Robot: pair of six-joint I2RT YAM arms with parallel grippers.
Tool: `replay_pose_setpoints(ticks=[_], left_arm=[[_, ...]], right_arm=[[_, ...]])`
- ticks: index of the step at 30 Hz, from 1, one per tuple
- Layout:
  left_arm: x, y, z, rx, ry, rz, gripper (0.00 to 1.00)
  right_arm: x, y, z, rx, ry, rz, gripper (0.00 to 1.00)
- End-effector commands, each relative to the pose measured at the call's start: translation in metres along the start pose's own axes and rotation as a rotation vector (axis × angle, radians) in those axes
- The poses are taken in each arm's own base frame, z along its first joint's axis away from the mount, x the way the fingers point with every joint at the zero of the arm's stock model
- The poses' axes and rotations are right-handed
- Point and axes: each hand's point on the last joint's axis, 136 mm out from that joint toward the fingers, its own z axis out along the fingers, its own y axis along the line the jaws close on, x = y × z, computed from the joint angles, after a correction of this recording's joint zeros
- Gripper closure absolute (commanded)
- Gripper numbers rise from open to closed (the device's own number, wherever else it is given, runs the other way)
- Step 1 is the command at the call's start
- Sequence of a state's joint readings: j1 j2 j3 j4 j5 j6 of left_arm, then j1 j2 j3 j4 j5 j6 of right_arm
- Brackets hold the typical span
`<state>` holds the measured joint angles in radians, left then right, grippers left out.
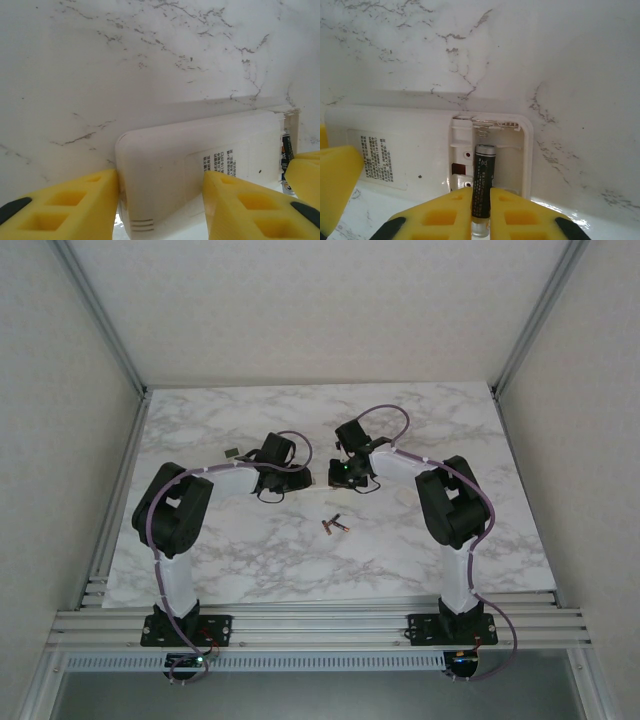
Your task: Load the batteries into the remote control
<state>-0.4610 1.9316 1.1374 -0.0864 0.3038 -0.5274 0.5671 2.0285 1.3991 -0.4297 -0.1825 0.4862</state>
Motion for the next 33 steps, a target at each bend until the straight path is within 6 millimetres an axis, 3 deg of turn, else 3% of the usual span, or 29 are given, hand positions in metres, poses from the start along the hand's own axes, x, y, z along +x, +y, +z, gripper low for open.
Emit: replay_pose_setpoints(ticks=[1,10,19,26,33], left_arm=[[-0.001,0.0,0.004,0.005,0.012,0.0,0.54],[-0.001,0.0,0.004,0.01,0.01,-0.002,0.56],[-0.001,0.008,0.005,-0.015,0.006,-0.003,0.57],[-0.001,0.011,0.004,-0.017,0.002,-0.008,0.57],[-0.001,0.01,0.004,-0.008,0.001,-0.016,0.58]], right_arm=[[0.002,-0.001,0.007,-0.014,0.008,-0.003,0.88],[-0.003,-0.001,0.024,-0.022,0.002,-0.035,0.89],[-0.024,0.001,0.029,-0.023,-0.088,-0.092,0.92],[-0.038,0.007,0.016,-0.039,-0.157,-0.108,0.93],[-0.036,0.017,-0.003,-0.096,-0.196,-0.096,0.93]])
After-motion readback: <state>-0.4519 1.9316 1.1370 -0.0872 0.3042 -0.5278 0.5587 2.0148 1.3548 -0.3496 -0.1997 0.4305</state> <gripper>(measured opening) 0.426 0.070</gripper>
